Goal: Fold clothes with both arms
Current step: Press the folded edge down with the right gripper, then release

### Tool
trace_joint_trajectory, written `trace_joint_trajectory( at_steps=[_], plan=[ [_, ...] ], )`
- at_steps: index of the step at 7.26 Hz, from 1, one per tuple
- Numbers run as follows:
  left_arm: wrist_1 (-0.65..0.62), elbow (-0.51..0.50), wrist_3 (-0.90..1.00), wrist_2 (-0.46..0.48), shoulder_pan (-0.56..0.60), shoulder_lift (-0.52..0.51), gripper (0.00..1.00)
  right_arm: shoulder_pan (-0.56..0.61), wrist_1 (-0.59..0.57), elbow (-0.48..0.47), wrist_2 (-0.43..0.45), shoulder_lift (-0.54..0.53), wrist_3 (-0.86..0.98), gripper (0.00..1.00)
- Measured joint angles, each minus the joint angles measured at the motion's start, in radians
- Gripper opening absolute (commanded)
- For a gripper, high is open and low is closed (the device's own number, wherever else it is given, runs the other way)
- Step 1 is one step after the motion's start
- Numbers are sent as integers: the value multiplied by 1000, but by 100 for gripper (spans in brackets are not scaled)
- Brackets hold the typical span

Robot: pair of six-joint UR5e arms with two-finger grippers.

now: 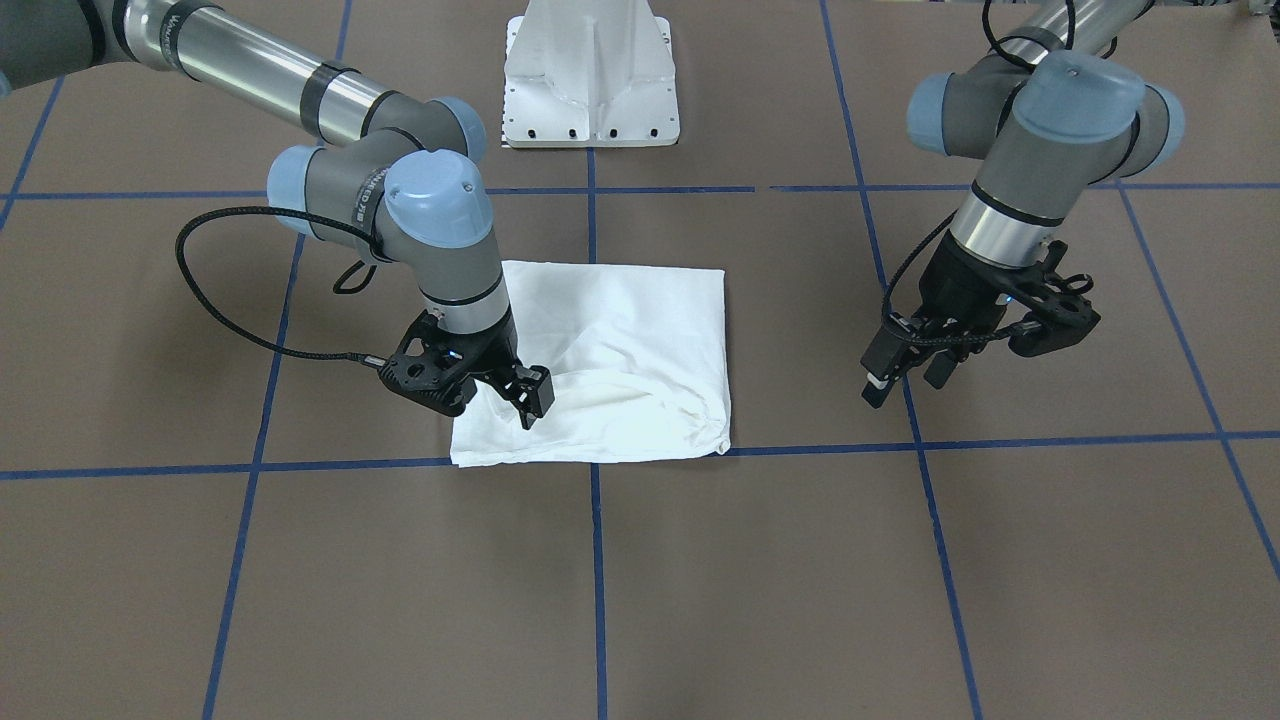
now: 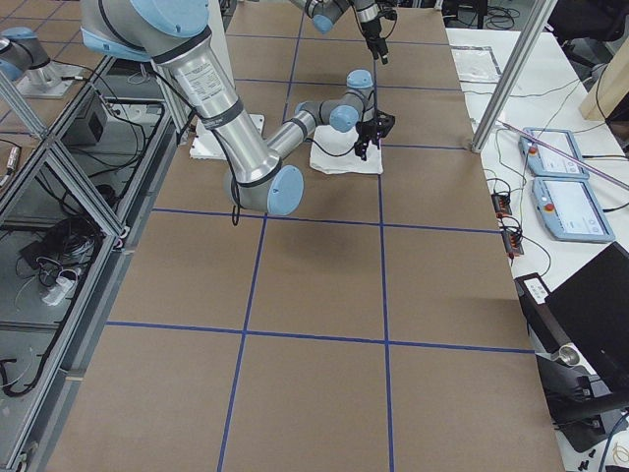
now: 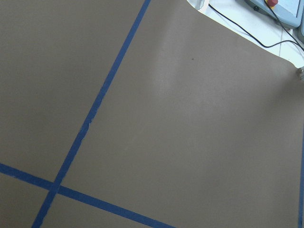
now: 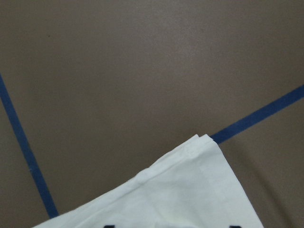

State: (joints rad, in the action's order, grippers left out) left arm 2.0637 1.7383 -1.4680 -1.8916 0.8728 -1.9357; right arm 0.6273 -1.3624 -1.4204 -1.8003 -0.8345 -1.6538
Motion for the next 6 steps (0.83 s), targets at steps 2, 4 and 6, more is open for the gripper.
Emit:
trace_joint_trajectory(
  at_steps=[2, 4, 6],
  plan=[
    [1, -3, 0, 0, 0, 0, 100, -1, -2, 19, -5, 13, 6, 34],
    [5, -19, 2, 0, -1, -3, 100, -3, -4, 26, -12, 16, 16, 28],
    [6, -24, 3, 0, -1, -6, 100, -8, -7, 28, -19, 16, 23, 0]
  ],
)
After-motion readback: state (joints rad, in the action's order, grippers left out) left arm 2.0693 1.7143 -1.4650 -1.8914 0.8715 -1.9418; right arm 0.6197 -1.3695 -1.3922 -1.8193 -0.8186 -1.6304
